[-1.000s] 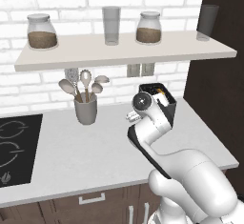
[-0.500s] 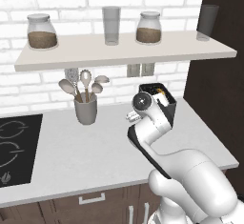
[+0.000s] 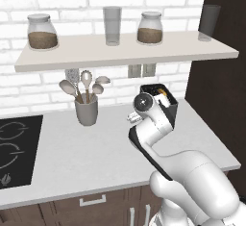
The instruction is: Start the toaster. Once the lever pops up, take the bread to the plate on the dining counter.
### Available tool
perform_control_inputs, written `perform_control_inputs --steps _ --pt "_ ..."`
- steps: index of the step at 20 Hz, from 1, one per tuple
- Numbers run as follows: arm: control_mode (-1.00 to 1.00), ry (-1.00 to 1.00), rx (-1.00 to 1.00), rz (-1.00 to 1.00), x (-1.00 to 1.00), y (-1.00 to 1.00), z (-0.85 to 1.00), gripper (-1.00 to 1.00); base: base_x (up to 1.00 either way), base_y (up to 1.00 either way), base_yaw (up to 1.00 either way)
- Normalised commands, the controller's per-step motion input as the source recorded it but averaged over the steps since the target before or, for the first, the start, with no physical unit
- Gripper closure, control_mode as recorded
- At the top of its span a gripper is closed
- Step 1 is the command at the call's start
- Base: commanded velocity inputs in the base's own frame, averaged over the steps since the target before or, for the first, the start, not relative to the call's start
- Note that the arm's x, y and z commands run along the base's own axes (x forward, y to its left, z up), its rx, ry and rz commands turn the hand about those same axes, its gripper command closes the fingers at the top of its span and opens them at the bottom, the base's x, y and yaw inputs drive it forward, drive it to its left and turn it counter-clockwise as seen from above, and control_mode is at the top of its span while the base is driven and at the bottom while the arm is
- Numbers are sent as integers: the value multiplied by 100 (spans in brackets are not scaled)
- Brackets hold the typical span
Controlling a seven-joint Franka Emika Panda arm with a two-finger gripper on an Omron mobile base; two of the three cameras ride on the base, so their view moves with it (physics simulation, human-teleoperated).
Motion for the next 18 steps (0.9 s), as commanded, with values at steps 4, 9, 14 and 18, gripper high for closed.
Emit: perform_control_inputs --steps 4,9,14,18 --pt "-100 0 0 0 0 0 0 -100 0 0 0" --pt "-100 0 0 0 0 0 0 -100 0 0 0" --pt "-100 0 0 0 0 0 0 -100 0 0 0" --pt "-100 0 0 0 0 0 0 -100 0 0 0"
